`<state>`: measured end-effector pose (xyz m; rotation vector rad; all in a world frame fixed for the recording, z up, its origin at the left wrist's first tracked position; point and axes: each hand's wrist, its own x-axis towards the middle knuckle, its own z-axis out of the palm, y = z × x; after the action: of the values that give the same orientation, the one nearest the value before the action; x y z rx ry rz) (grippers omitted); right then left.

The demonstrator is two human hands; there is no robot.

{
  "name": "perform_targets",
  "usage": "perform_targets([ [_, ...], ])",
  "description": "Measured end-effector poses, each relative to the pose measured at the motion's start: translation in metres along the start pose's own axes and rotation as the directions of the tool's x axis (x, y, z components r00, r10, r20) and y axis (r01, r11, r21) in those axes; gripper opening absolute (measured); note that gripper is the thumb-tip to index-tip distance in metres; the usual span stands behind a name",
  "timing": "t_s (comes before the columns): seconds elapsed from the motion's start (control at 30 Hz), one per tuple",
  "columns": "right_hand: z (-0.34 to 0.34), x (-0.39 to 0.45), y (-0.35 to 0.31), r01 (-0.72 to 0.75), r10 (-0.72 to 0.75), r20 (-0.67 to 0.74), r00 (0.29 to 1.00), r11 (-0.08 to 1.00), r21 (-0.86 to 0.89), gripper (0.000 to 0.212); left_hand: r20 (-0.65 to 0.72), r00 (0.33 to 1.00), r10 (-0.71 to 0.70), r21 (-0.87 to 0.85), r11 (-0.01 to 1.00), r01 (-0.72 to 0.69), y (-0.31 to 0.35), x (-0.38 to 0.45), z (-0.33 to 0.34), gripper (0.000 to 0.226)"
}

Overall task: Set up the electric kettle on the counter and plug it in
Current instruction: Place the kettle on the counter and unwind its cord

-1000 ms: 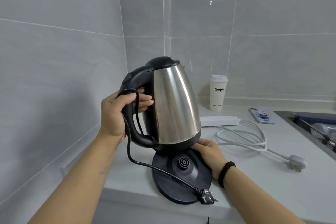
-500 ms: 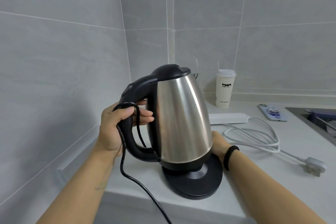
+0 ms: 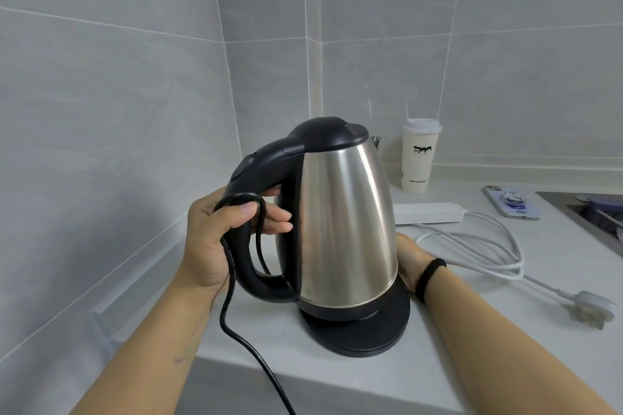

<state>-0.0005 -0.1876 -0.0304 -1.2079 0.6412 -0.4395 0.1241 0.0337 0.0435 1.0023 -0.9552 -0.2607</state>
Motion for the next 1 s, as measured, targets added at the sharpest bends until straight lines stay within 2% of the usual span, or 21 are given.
perform_targets([
  [0.23,0.002,0.002,0.002,0.04,-0.053,-0.139,0.989,0.994,-0.1,0.039,0.005,1.0,-0.001,-0.001,1.0,0.001,0.0,-0.007,0.005,0.025],
  [0.5,0.005,0.004,0.002,0.082,-0.158,-0.166,0.973,0.916,-0.392,0.037,-0.014,1.0,-0.012,0.003,1.0,0.012,0.001,-0.02,0.004,0.029],
  [0.6,0.007,0.004,0.003,0.104,-0.203,-0.199,0.959,0.902,-0.419,0.039,-0.021,1.0,0.008,0.038,0.999,-0.007,0.003,-0.025,0.006,0.021],
  [0.7,0.009,0.002,0.004,0.155,-0.272,-0.21,0.939,0.88,-0.449,0.042,-0.029,0.999,0.028,0.066,0.998,-0.026,0.004,-0.029,0.007,0.026],
  [0.77,0.01,0.0,0.005,0.182,-0.314,-0.239,0.919,0.875,-0.449,0.043,-0.042,0.999,0.029,0.065,0.998,-0.027,0.005,-0.031,0.007,0.022],
  [0.9,0.011,-0.005,0.01,0.23,-0.306,-0.298,0.904,0.937,-0.265,0.051,-0.105,0.994,-0.012,0.029,0.999,0.015,0.004,-0.032,0.006,0.026],
  [1.0,0.015,-0.027,0.008,0.304,-0.368,-0.324,0.872,0.924,-0.231,0.048,-0.109,0.994,-0.017,0.032,0.999,0.02,0.004,-0.034,0.007,0.024],
])
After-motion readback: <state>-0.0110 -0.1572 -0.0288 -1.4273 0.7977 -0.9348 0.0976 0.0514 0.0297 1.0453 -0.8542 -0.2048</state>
